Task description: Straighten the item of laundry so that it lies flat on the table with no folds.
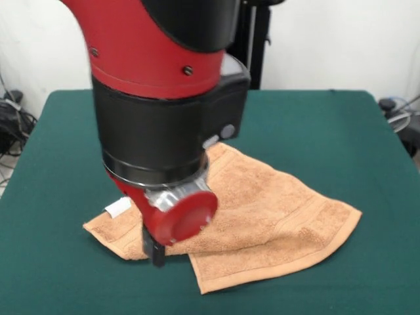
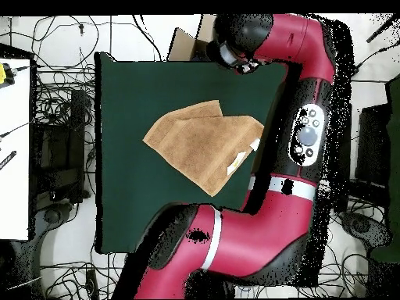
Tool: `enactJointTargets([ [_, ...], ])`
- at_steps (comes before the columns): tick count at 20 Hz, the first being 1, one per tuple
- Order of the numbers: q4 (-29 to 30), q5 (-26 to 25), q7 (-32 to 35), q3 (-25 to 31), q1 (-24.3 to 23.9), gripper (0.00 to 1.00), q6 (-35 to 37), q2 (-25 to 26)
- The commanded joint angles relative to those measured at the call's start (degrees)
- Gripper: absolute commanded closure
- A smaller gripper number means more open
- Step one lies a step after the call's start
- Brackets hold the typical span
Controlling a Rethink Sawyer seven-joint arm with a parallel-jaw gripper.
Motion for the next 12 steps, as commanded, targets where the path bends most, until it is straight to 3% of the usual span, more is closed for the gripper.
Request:
enactJointTargets([
  [1,-3.3,-2.4,-10.1,6.0,3.6,1.0,4.0,5.8],
  [12,-9.3,-2.9,-9.2,7.1,4.8,1.0,3.3,10.0],
])
